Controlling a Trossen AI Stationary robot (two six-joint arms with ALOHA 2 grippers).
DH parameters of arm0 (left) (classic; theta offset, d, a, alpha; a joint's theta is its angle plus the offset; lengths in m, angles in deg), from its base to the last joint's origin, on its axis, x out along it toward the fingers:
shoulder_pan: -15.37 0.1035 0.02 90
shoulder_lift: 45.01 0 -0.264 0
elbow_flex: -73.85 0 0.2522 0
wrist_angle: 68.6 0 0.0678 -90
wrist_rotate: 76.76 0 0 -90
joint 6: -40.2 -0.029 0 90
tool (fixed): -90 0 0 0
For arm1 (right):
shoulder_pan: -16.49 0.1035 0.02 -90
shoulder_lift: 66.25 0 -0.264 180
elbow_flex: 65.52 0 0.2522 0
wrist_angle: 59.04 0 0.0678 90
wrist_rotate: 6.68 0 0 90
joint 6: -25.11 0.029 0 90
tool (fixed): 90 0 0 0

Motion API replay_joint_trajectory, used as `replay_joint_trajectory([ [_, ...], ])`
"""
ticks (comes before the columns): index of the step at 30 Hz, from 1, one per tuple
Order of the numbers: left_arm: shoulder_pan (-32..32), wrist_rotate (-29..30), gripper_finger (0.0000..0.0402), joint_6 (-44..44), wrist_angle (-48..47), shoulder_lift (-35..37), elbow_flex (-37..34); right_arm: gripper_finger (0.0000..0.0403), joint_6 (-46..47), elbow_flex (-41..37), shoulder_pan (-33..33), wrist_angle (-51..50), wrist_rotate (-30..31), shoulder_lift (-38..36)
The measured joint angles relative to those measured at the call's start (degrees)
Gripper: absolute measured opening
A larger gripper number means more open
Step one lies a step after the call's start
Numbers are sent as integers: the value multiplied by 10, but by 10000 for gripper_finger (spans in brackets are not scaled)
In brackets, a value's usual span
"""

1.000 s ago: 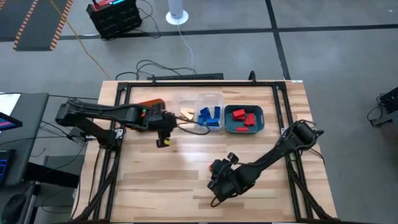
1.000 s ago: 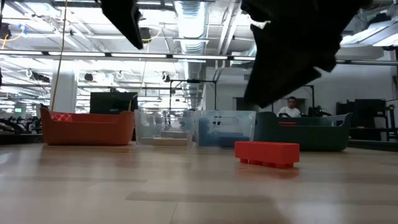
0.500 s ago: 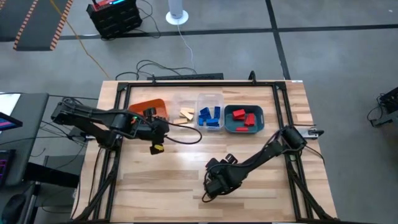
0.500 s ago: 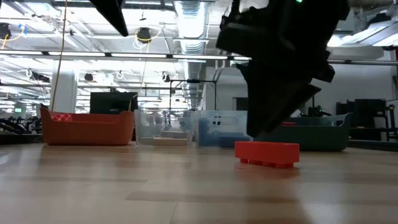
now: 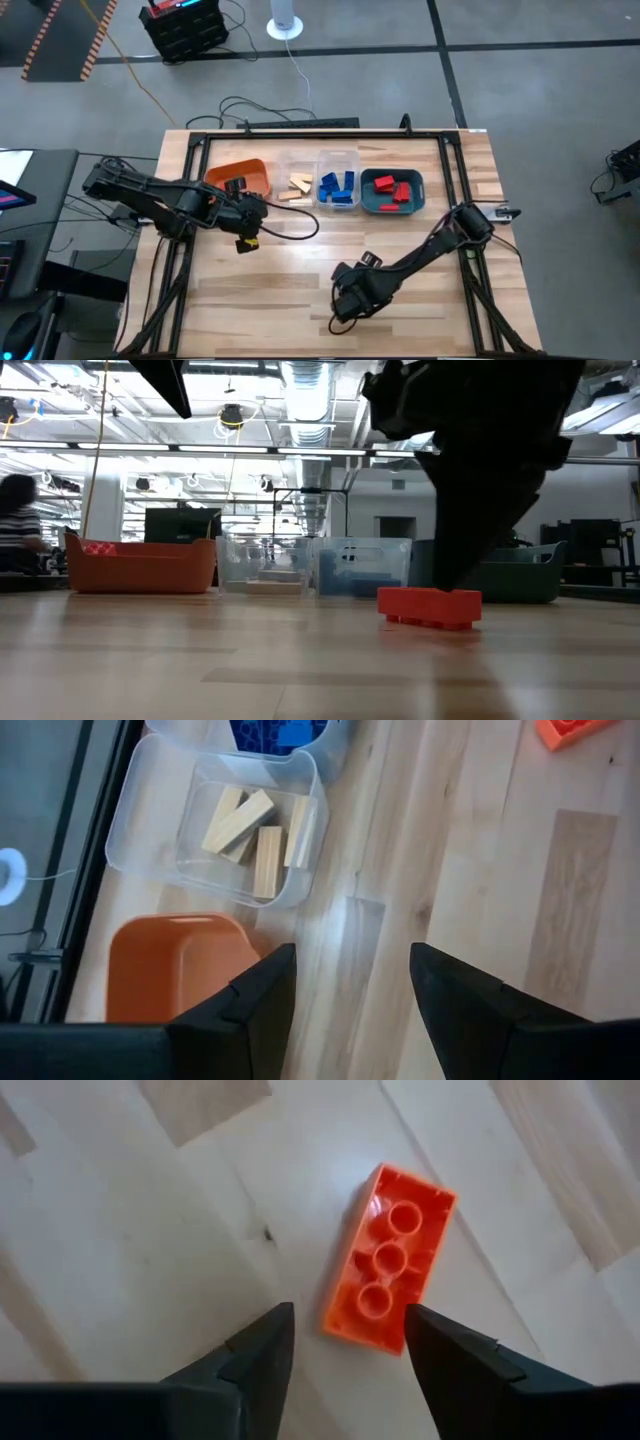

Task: Sort blocks
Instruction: Put the orange game piece into the orange bin

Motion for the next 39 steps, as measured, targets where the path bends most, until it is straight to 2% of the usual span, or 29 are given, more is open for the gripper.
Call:
replay_joint_trajectory([
  [12, -3, 0, 190, 2, -7, 0, 0, 304, 11, 0, -18, 0, -6, -1],
  [18, -3, 0, 190, 12, -23, 0, 0, 318, 20, -19, -29, 9, -3, -1],
  [22, -9, 1, 190, 12, -25, 0, 0, 316, 20, -48, -29, 55, -15, -2],
  [25, -13, 1, 190, 12, -25, 0, 0, 306, 23, -66, -28, 83, -17, -2],
  [29, -15, 1, 190, 12, -26, 0, 0, 271, 24, -67, -29, 85, -19, -2],
  [36, -38, 0, 190, -15, -11, 0, -8, 157, 13, -67, -23, 71, -15, -4],
  [39, -73, 10, 190, -39, 37, 4, -50, 156, 8, -69, -15, 54, 2, -14],
])
